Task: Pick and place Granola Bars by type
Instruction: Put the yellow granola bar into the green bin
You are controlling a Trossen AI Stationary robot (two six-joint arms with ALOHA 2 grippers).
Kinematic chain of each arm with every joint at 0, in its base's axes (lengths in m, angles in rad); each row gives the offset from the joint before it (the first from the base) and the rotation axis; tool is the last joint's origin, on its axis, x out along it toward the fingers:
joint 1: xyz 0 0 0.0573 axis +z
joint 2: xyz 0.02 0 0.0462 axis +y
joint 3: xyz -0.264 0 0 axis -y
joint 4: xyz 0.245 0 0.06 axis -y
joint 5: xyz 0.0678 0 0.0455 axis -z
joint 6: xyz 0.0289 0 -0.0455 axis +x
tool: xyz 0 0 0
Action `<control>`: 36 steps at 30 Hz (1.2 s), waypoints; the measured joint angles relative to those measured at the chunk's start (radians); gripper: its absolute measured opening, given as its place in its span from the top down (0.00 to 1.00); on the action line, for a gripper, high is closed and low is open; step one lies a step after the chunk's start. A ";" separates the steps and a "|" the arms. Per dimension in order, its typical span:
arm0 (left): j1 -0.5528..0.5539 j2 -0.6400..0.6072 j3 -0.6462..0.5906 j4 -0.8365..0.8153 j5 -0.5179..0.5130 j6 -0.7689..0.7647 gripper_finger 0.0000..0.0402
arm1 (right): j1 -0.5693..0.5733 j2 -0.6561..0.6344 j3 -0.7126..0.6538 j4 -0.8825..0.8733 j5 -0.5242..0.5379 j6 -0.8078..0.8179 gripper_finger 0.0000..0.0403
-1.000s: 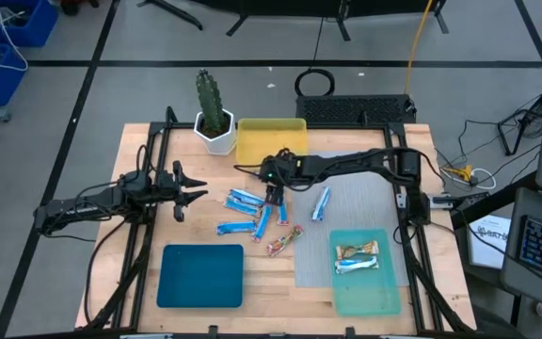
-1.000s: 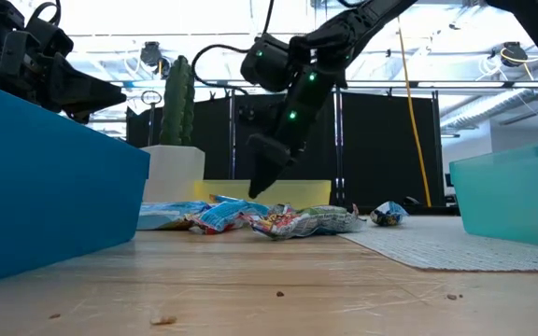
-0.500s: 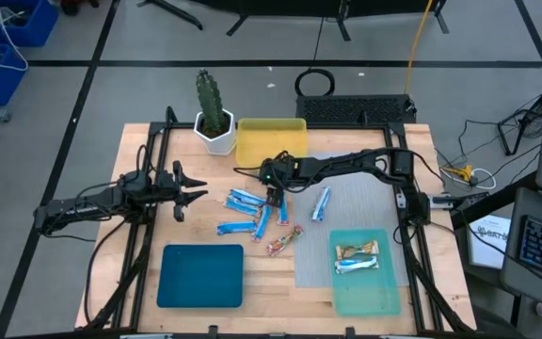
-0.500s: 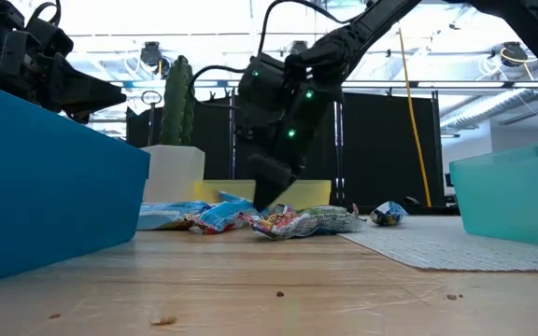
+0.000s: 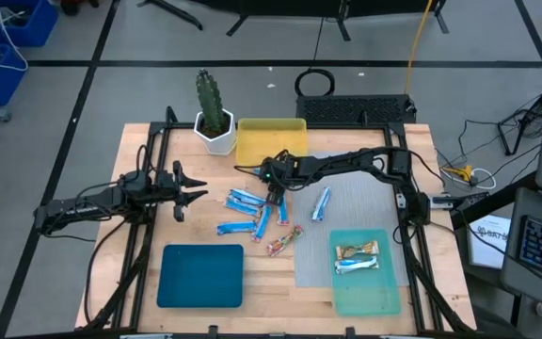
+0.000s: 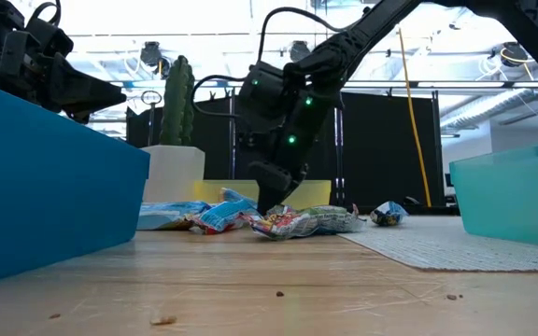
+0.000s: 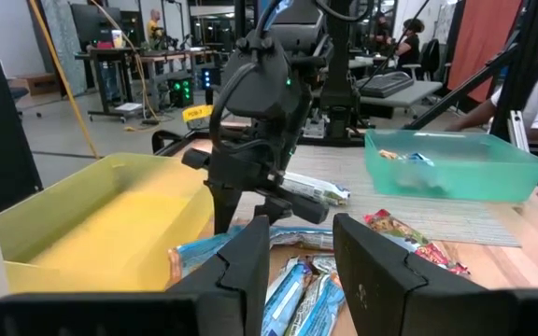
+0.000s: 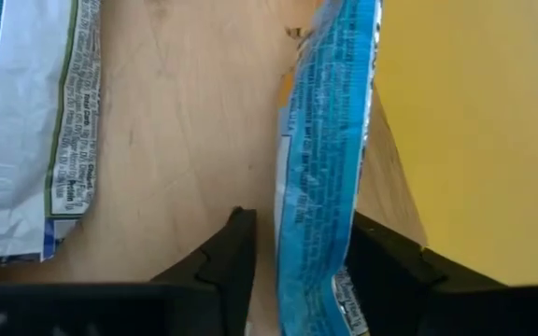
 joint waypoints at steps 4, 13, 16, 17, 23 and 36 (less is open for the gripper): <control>0.000 0.000 0.000 0.000 0.000 0.000 0.69 | 0.000 0.000 0.000 -0.002 0.000 0.000 0.74; 0.000 0.000 0.000 0.000 0.000 0.000 0.69 | 0.000 0.000 0.000 -0.002 0.000 0.000 0.88; 0.000 0.000 0.000 0.000 0.000 0.000 0.69 | 0.000 0.000 0.000 -0.006 0.000 0.000 0.91; 0.000 0.000 0.000 0.000 0.000 0.000 0.69 | 0.000 0.000 0.000 -0.007 0.000 0.000 0.92; 0.000 0.000 0.000 0.000 0.000 0.000 0.69 | 0.000 -0.006 0.000 -0.009 0.000 -0.004 0.96; 0.000 0.000 0.000 0.000 0.000 0.000 0.69 | 0.037 -0.082 0.006 -0.051 -0.003 -0.072 0.97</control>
